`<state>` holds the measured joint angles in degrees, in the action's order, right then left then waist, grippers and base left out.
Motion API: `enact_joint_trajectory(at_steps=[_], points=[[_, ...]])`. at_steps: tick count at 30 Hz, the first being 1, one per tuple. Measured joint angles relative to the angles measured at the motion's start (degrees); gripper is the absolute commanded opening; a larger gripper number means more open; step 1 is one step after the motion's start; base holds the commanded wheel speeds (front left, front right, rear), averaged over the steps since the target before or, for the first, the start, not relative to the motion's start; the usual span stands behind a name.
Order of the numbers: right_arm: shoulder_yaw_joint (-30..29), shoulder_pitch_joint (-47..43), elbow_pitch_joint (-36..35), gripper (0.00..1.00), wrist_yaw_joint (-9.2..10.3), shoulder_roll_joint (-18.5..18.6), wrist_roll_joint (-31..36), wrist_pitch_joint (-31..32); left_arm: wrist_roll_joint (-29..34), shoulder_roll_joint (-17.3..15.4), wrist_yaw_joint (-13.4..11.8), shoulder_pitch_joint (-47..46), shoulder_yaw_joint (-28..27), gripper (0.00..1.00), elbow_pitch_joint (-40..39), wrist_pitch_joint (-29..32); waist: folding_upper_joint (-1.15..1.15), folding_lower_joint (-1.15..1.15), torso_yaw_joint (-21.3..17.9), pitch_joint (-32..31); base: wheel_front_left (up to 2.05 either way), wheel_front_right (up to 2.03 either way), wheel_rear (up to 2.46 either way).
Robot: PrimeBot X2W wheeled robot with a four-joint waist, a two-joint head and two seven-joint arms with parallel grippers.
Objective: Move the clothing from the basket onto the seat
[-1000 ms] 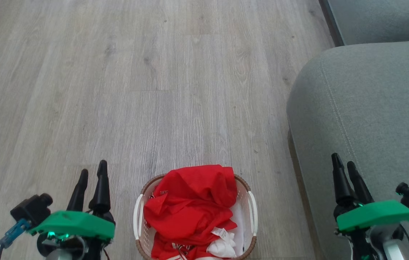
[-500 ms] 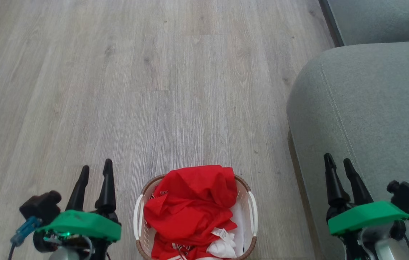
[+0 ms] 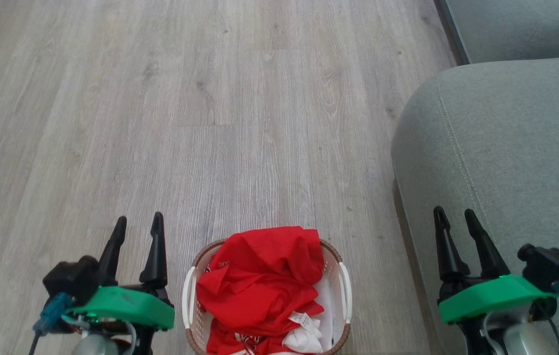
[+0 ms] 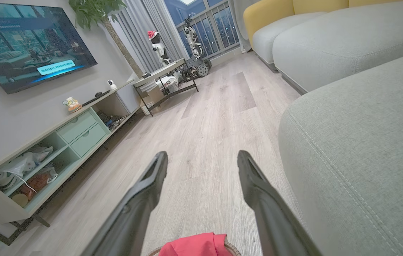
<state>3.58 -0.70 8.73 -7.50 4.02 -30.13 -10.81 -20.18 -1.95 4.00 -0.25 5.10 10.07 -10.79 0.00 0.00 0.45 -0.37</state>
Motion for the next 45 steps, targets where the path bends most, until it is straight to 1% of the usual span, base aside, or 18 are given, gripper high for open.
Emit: enact_joint_trajectory(at_steps=[8,10,18,21,45], points=[[0.54,-0.01,-1.15,1.00,0.00,0.45,4.61,-1.34,5.33,-0.01,-0.08,-0.36,0.80,1.00,-0.81,-1.48,0.00,0.00,-0.08,-0.06,0.00,0.00,0.00],[0.66,-0.01,-1.29,1.00,0.00,0.54,5.81,-1.51,6.62,-0.02,-0.47,-0.54,1.27,1.00,-1.09,-1.91,0.00,0.00,-0.08,-0.07,0.00,0.00,0.00],[1.45,-0.01,-2.21,1.00,0.00,1.10,10.37,-3.09,11.94,-0.05,-0.55,-0.57,1.83,1.00,-2.09,-3.02,0.00,0.00,-0.03,-0.02,0.00,0.00,0.00],[1.96,-0.01,-2.57,1.00,0.00,1.15,12.10,-3.59,13.73,-0.07,-0.94,-0.57,1.98,1.00,-2.31,-3.50,0.00,0.00,-0.01,0.06,0.00,0.00,0.00],[2.00,-0.02,-2.63,1.00,0.00,1.19,12.49,-3.65,13.36,-0.11,-1.01,-0.57,2.09,1.00,-2.11,-3.66,0.00,0.00,-0.51,0.52,0.00,0.00,0.00]])
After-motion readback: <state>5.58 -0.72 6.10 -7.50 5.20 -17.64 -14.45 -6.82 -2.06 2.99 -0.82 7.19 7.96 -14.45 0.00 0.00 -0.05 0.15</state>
